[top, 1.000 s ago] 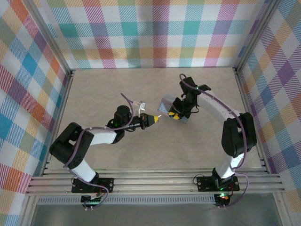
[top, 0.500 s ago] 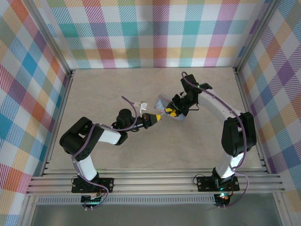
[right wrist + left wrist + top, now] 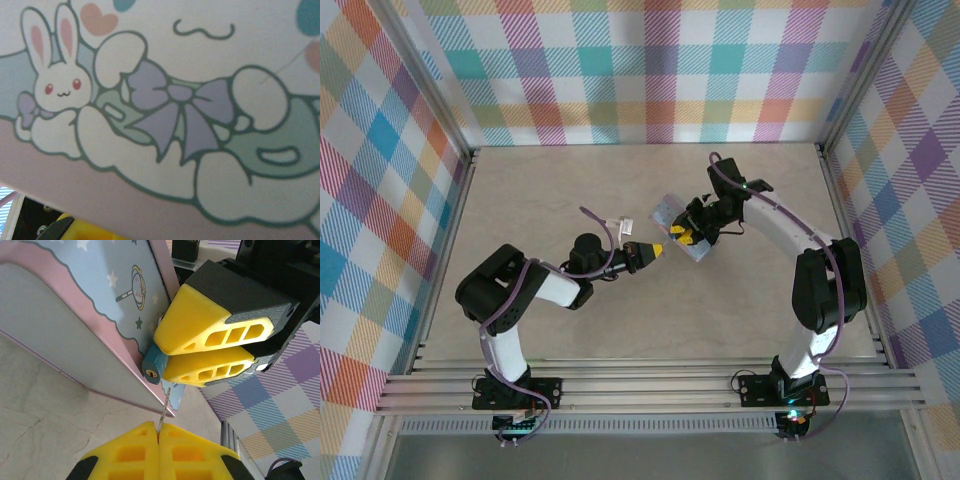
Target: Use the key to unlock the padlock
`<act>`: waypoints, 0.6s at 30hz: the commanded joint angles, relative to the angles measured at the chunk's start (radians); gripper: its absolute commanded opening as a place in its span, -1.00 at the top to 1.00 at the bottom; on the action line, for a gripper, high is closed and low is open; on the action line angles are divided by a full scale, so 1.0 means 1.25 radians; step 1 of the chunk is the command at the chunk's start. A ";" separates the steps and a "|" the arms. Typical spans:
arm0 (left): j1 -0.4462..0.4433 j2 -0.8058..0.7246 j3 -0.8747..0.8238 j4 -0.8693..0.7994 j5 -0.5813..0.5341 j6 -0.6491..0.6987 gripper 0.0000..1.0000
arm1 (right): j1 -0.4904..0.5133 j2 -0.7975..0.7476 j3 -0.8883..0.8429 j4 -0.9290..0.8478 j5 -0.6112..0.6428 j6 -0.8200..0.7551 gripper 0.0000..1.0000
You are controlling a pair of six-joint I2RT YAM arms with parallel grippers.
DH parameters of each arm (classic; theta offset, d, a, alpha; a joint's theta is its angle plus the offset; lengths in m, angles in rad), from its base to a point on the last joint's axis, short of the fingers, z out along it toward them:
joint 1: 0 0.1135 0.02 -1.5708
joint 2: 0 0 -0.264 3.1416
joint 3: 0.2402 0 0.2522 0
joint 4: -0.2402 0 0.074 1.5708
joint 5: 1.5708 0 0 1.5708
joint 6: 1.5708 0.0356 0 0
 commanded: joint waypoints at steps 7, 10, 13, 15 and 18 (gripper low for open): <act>-0.009 0.027 0.028 0.058 -0.001 -0.003 1.00 | -0.004 -0.042 -0.015 0.033 -0.034 0.014 1.00; -0.008 0.025 0.032 0.052 -0.002 0.000 1.00 | -0.004 -0.042 -0.018 0.032 -0.034 0.015 1.00; -0.009 0.029 0.040 0.036 0.003 0.008 1.00 | -0.004 -0.041 -0.021 0.033 -0.032 0.016 1.00; -0.008 0.037 0.041 0.040 0.004 0.008 1.00 | -0.004 -0.040 -0.022 0.033 -0.031 0.017 1.00; -0.008 0.045 0.048 0.043 0.010 0.005 1.00 | -0.004 -0.039 -0.022 0.035 -0.028 0.018 1.00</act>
